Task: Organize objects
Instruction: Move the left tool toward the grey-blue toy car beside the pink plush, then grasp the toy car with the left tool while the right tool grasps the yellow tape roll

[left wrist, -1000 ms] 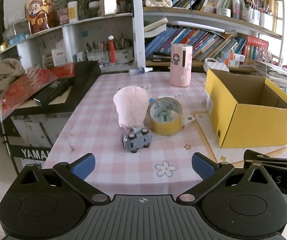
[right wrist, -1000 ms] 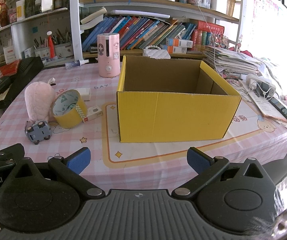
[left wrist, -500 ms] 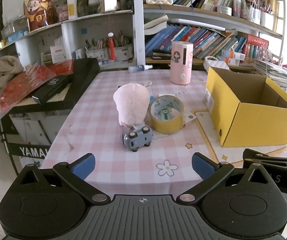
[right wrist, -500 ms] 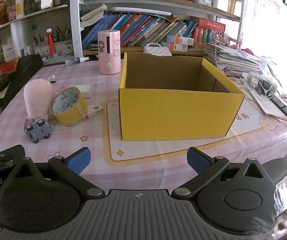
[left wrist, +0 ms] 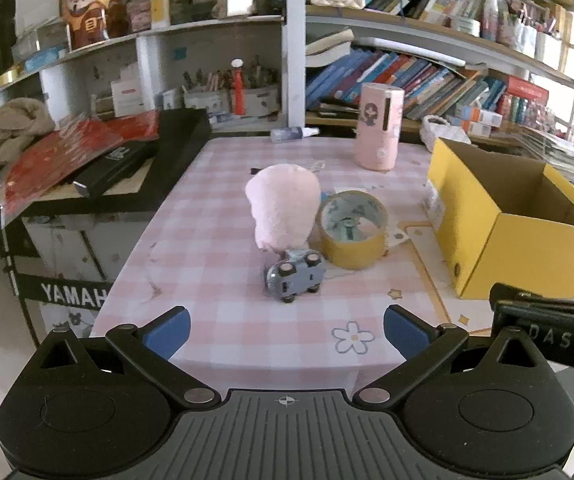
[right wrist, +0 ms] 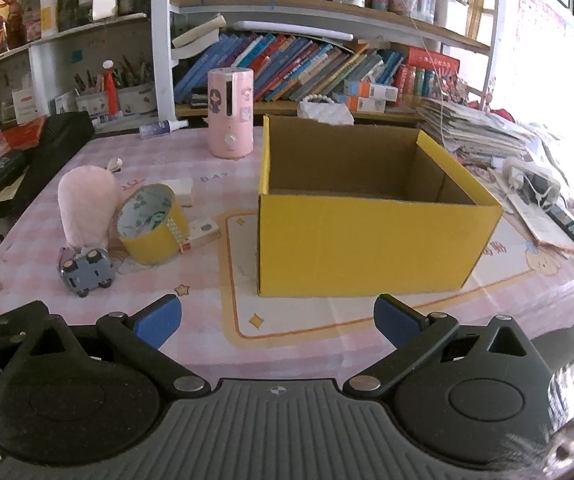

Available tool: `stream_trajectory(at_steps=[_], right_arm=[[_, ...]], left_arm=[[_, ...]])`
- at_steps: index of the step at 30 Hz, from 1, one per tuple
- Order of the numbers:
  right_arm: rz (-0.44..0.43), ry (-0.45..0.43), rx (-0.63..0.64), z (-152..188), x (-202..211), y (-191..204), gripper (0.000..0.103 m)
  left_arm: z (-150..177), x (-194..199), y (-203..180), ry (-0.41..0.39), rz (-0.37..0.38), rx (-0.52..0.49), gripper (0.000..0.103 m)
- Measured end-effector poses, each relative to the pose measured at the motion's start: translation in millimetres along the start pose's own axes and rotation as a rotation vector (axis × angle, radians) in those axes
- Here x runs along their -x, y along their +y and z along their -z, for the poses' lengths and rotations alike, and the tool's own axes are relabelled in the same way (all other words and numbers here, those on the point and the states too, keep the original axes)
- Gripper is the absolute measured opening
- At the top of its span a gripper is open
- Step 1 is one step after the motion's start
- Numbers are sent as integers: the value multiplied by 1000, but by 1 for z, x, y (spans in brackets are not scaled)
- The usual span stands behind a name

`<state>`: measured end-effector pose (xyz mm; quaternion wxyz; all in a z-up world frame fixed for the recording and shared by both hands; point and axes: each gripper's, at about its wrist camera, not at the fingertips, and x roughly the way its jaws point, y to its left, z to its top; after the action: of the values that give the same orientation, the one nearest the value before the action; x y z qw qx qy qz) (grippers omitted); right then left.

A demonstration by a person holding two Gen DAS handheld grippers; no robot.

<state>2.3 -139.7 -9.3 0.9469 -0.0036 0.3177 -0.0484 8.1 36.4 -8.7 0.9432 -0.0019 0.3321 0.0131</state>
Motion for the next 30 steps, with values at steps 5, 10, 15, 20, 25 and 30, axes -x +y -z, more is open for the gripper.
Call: stream_trajectory(at_steps=[5, 10, 15, 20, 25, 30], right_arm=[[-30, -30, 26, -7, -2, 9, 99], [-76, -56, 37, -23, -10, 18, 89], [-149, -82, 93, -36, -24, 32, 85], [-215, -107, 148, -52, -40, 46, 82], [-266, -105, 208, -67, -63, 57, 73], [-286, -56, 225, -75, -91, 60, 73]], left_arm=[[1, -5, 9, 16, -16, 27, 103], [-3, -14, 19, 27, -30, 57, 103], [-10, -29, 26, 35, -60, 88, 102], [-18, -45, 26, 41, -67, 83, 102], [-27, -62, 21, 43, -66, 88, 102], [-32, -84, 12, 71, -67, 61, 101]])
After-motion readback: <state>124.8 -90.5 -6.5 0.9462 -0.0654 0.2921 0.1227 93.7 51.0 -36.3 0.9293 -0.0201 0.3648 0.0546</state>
